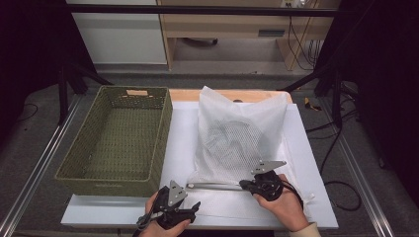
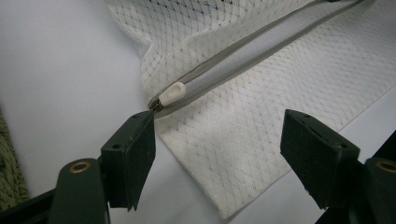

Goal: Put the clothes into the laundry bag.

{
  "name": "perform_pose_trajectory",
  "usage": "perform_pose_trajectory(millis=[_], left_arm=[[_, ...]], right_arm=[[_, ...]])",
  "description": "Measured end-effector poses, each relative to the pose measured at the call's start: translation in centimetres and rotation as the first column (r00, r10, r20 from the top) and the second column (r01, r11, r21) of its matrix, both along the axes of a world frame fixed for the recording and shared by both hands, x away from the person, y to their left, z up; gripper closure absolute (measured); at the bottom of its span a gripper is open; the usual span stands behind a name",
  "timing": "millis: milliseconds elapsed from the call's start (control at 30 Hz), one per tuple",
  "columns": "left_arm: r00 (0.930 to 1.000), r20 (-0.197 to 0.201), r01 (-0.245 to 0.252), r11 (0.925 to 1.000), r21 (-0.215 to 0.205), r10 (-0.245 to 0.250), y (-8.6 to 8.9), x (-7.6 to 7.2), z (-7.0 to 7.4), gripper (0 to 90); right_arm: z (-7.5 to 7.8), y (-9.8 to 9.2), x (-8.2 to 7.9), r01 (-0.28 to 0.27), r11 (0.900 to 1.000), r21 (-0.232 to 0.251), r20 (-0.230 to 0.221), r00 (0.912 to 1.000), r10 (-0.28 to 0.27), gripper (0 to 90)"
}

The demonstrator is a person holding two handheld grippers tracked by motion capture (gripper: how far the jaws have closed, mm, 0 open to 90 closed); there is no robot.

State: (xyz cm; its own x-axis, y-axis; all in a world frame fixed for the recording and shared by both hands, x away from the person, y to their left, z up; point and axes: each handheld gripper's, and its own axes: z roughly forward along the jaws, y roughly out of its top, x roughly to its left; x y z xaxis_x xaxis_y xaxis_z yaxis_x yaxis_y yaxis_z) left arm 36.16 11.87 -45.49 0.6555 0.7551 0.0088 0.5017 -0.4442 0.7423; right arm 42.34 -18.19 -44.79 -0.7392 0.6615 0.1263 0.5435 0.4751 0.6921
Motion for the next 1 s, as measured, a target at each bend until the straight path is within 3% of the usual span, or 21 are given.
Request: perform_pose_trajectory(millis=[200, 700, 1000], left_arm=[[1.0, -0.002, 0.001, 1.0, 0.008, -0.001, 0.1, 0.0, -0.1, 25.5], [1.0, 0.001, -0.002, 1.0, 0.005, 0.002, 0.2, -0.3, -0.2, 24.7], [0.9999, -0.011, -0.005, 0.9999, 0.011, 0.005, 0.1, -0.1, -0.7, 17.2]], right_arm=[[-0.5, 0.1, 0.0, -0.006, 0.999, -0.033, -0.014, 0.9999, 0.005, 88.9], [-1.1, -0.2, -0.5, -0.014, 0.998, -0.053, -0.032, 0.9994, 0.012, 88.7], [-1.3, 0.0, -0.6, -0.017, 0.997, -0.071, -0.022, 0.9996, 0.016, 86.9]])
